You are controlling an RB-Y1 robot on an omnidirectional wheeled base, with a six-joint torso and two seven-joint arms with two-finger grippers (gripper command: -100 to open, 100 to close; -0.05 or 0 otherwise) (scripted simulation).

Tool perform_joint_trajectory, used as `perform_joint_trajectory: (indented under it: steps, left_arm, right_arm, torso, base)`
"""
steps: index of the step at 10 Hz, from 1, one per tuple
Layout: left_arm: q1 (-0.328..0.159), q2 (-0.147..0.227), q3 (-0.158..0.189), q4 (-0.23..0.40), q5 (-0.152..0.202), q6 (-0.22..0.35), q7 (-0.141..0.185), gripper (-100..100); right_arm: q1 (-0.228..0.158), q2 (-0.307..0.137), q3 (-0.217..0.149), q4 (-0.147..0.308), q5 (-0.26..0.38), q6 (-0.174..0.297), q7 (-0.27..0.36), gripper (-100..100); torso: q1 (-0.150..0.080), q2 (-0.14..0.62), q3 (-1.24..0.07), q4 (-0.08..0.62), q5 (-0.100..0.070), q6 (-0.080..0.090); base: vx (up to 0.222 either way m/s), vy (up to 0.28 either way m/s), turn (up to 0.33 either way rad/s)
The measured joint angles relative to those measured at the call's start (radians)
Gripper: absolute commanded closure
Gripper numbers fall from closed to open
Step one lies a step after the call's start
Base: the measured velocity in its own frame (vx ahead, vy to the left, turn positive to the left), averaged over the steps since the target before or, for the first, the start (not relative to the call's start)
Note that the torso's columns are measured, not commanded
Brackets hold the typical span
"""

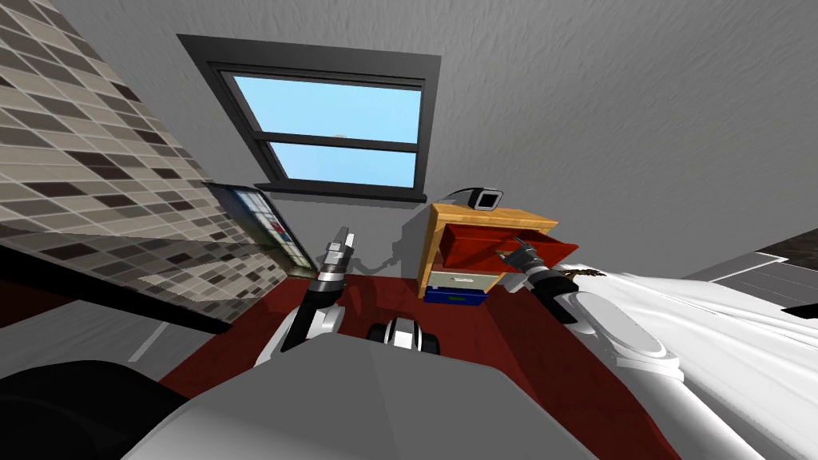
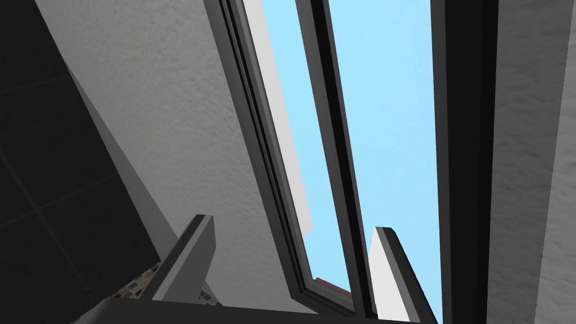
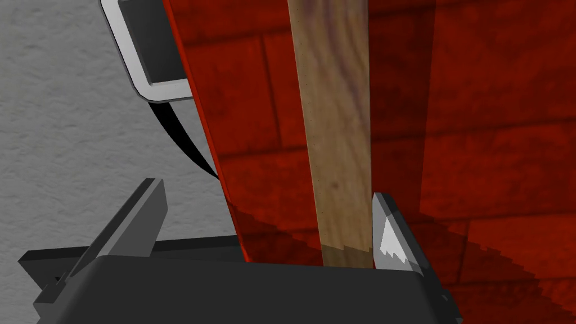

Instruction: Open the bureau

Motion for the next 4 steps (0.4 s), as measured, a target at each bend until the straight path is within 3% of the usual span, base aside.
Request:
perform_joint_trajectory:
  steps: [4]
  left_arm:
    - [0.000,0.000,0.000,0.000,0.000,0.000,0.000,0]
  right_arm:
    - [0.005,0.002,0.004,0.004,0.001,-0.002,0.000,0]
  torso:
    - [0.000,-0.005,-0.003,-0.003,-0.001,-0.001]
  base:
    - [0.000,0.000,0.000]
